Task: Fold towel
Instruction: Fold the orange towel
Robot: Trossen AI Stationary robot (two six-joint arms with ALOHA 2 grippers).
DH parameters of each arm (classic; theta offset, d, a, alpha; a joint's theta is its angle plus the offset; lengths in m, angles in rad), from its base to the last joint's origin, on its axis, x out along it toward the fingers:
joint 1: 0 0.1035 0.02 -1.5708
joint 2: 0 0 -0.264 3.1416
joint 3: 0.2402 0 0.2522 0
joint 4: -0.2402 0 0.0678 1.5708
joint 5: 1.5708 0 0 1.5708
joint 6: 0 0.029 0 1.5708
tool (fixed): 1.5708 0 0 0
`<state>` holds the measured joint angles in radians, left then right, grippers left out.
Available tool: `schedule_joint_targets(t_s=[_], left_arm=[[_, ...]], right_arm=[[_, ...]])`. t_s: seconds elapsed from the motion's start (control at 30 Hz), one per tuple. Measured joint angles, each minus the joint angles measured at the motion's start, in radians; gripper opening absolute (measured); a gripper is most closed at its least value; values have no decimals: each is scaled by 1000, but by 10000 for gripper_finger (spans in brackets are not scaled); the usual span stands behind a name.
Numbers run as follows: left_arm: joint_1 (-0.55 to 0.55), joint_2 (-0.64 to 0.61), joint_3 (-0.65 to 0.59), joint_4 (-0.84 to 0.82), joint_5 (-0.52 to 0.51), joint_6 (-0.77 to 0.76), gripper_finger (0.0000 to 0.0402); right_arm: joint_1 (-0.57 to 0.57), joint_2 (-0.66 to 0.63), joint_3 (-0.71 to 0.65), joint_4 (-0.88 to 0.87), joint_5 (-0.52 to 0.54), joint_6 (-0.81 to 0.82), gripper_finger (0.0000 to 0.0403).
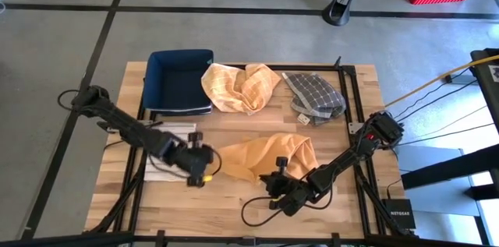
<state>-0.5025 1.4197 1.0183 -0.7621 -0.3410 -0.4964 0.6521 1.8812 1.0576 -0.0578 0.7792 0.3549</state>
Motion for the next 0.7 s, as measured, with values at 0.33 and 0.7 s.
schedule_joint_targets(t_s=[0.33,0.7], left_arm=[[-102,5,-208,265,9,-131,16],[-77,5,-201,187,60,-20,127]], right_arm=[[0,0,10,4,-1,-68,1],[0,0,10,5,-12,-72,5]])
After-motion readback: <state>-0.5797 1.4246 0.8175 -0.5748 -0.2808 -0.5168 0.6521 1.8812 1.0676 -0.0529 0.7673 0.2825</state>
